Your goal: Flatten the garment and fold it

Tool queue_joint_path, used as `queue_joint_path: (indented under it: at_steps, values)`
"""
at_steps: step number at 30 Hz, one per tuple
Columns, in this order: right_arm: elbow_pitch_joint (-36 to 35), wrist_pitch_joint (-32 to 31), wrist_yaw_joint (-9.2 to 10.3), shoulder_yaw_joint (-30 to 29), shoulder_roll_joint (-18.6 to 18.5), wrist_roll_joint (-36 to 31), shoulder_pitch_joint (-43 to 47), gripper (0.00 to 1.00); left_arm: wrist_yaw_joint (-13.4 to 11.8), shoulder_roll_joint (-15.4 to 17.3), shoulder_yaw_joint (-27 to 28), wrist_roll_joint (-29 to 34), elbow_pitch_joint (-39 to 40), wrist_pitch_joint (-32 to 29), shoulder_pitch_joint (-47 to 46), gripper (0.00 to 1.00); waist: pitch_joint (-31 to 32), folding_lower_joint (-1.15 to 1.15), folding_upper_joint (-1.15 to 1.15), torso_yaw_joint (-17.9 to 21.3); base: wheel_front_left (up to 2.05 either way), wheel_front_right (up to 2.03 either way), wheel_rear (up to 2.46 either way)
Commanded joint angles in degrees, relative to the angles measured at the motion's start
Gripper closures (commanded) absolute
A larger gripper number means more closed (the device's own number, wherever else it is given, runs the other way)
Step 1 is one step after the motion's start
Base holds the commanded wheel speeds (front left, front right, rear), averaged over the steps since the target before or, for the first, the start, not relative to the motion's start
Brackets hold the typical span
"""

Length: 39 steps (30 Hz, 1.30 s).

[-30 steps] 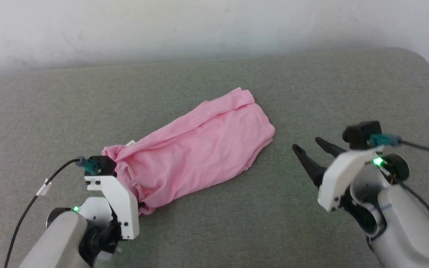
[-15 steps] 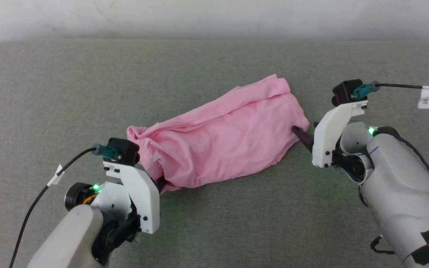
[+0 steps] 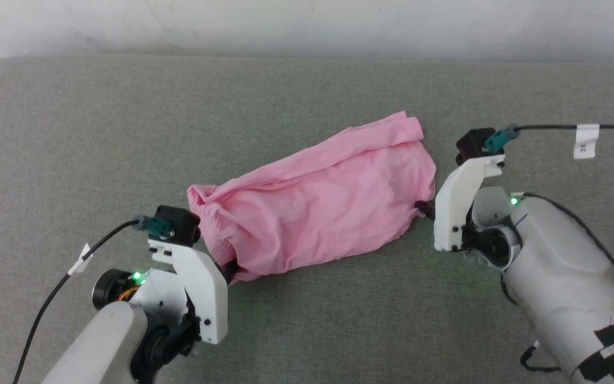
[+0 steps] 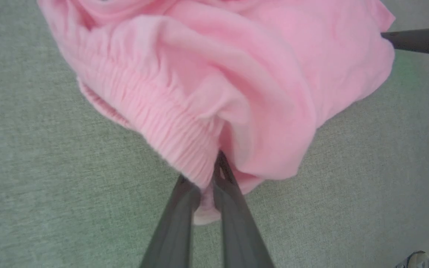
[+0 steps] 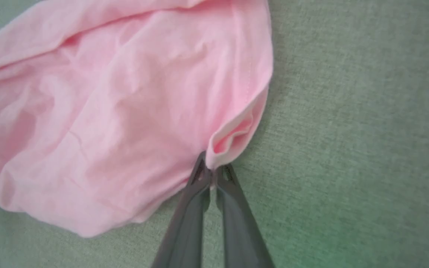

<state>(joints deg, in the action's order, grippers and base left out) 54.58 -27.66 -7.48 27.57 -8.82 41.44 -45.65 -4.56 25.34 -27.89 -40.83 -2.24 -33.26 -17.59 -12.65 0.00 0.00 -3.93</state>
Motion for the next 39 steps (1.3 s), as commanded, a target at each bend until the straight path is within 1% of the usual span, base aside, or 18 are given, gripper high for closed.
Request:
queue_joint_path:
  at_steps: [1, 3, 4, 8, 11, 14, 17, 20, 23, 25, 28, 29, 30, 31, 32, 36, 39]
  values:
    - [-0.9, 1.8, -0.01, 1.4, -0.2, 1.2, 3.0, 1.00, 0.0, 0.4, 0.1, -0.3, 0.1, 0.4, 1.6, 1.00, 2.5, 0.00, 0.00, 2.0, 0.00, 0.00, 0.00]
    - [-2.8, 4.6, -0.01, 2.2, -1.2, 1.9, 4.1, 1.00, -0.3, 0.7, 0.3, -0.4, 0.3, 0.9, 2.6, 1.00, 4.2, 0.00, 0.00, 2.6, 0.00, 0.00, 0.00]
    - [-2.8, 4.6, -0.01, 2.2, -1.2, 1.9, 4.1, 1.00, -0.3, 0.7, 0.3, -0.4, 0.3, 0.9, 2.6, 1.00, 4.2, 0.00, 0.00, 2.6, 0.00, 0.00, 0.00]
    - [-7.5, 8.6, -0.01, 4.0, -3.5, 3.9, 8.9, 1.00, -1.1, 1.4, 0.7, -1.0, 0.8, 1.3, 5.7, 1.00, 7.7, 0.00, 0.00, 3.8, 0.00, 0.00, 0.00]
    - [-11.1, 10.8, -0.01, 5.1, -5.1, 5.0, 13.2, 1.00, -2.5, 2.0, 1.7, -1.9, 1.6, 2.4, 9.4, 1.00, 10.2, 0.00, 0.00, 5.4, 0.00, 0.00, 0.00]
    - [-15.0, 11.5, -0.01, 6.3, -6.4, 6.3, 18.0, 1.00, -3.8, 2.9, 3.0, -3.4, 3.2, 3.2, 14.5, 1.00, 12.5, 0.00, 0.00, 7.2, 0.00, 0.00, 0.00]
    - [-18.6, 12.9, -0.01, 6.1, -8.5, 6.0, 23.0, 1.00, -5.5, 3.6, 3.9, -4.2, 5.1, 3.8, 18.9, 1.00, 14.4, 0.00, 0.00, 7.7, 0.00, 0.00, 0.00]
    - [-22.9, 13.9, -0.01, 4.5, -10.5, 4.7, 28.9, 1.00, -6.5, 4.4, 4.7, -4.9, 6.7, 4.0, 21.9, 1.00, 15.5, 0.00, 0.00, 7.5, 0.00, 0.00, 0.00]
    - [-27.7, 13.7, -0.01, 1.2, -11.6, 3.0, 35.5, 1.00, -7.1, 5.0, 5.0, -5.7, 7.7, 3.5, 24.1, 1.00, 15.9, 0.00, 0.00, 7.4, 0.00, 0.00, 0.00]
    - [-30.5, 12.8, -0.01, -1.8, -11.7, 1.4, 39.9, 1.00, -7.4, 5.4, 5.0, -6.0, 8.1, 3.2, 25.3, 1.00, 15.7, 0.00, 0.00, 7.3, 0.00, 0.00, 0.00]
    - [-33.9, 10.4, -0.01, -6.6, -10.0, -1.0, 45.5, 1.00, -8.1, 5.5, 5.0, -6.4, 7.7, 2.8, 26.7, 1.00, 15.1, 0.00, 0.00, 7.5, 0.00, 0.00, 0.00]
    - [-34.9, 9.4, -0.01, -7.9, -9.4, -2.2, 47.0, 0.98, -8.1, 5.4, 4.8, -6.6, 7.3, 2.5, 26.9, 1.00, 14.9, 0.00, 0.00, 7.5, 0.00, 0.00, 0.00]
    - [-36.0, 8.7, -0.01, -9.3, -8.4, -2.9, 48.2, 0.66, -8.1, 5.2, 4.9, -6.9, 6.9, 2.6, 27.0, 1.00, 14.6, 0.00, 0.00, 7.5, 0.00, 0.00, 0.00]
    - [-37.1, 8.4, -0.01, -10.8, -7.4, -3.9, 49.2, 0.22, -8.0, 5.0, 4.9, -7.1, 6.4, 2.6, 27.1, 0.64, 14.3, 0.00, 0.00, 7.6, 0.00, 0.00, 0.00]
    - [-38.2, 8.4, -0.01, -12.3, -6.6, -5.2, 50.0, 0.00, -8.0, 4.9, 4.8, -7.1, 5.9, 2.7, 27.0, 0.00, 14.1, 0.00, 0.00, 7.5, 0.00, 0.00, 0.00]
    - [-43.7, 10.7, -0.01, -17.3, -3.1, -9.8, 52.4, 0.00, -8.8, 3.7, 5.4, -6.6, 4.8, 4.9, 26.4, 0.00, 13.7, 0.00, 0.00, 7.3, 0.00, 0.00, 0.00]
    - [-47.9, 12.6, -0.01, -21.3, -0.6, -12.6, 53.6, 0.00, -10.1, 2.7, 7.3, -5.2, 5.7, 9.6, 26.1, 0.00, 13.7, 0.00, 0.00, 7.2, 0.00, 0.00, 0.00]
